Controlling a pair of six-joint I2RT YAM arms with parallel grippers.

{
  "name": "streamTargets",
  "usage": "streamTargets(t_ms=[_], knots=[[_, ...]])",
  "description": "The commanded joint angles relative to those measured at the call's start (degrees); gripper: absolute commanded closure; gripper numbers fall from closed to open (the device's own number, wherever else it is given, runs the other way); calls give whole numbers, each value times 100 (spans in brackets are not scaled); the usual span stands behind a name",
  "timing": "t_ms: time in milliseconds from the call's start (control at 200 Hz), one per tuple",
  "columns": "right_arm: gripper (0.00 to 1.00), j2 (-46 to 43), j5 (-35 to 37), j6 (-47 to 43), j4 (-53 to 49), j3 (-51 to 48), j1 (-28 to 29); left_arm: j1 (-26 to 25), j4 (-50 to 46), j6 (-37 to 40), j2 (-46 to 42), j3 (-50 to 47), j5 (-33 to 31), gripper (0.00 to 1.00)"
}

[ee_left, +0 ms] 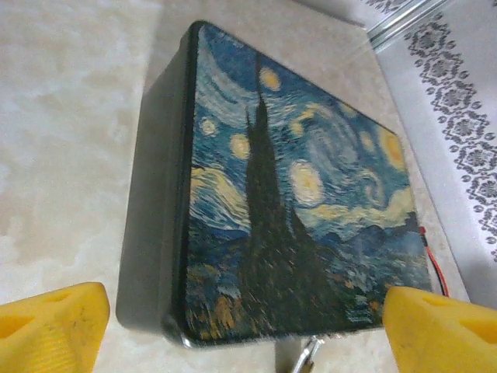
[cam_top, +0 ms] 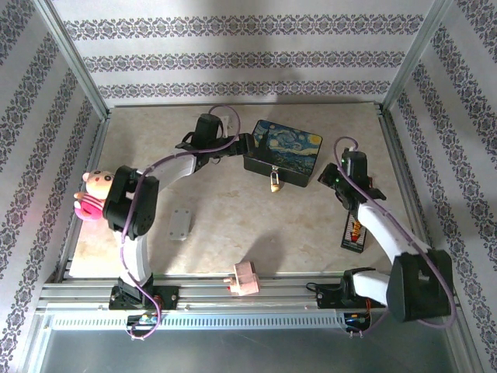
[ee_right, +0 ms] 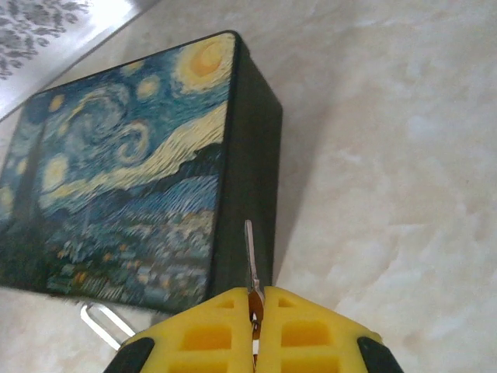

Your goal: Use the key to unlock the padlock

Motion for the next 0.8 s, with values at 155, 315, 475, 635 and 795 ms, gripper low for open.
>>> streamTargets(t_ms=[155, 315, 475, 635, 795], knots=[[100, 1307, 25, -424, 418, 745, -277, -65, -180, 138, 832, 937, 457, 19], [100, 2013, -324, -546, 473, 1204, -279, -70, -196, 103, 1096, 1107, 640, 23], [100, 2483, -774, -587, 619, 1524, -157, -83, 76, -15, 1031, 824, 771, 32], [100, 2800, -1035, -639, 698, 1802, 131, -146, 441, -236, 959, 495, 867, 43], [100, 2967, -1170, -552, 869, 1894, 453, -197, 941, -568, 737, -84, 844, 52]])
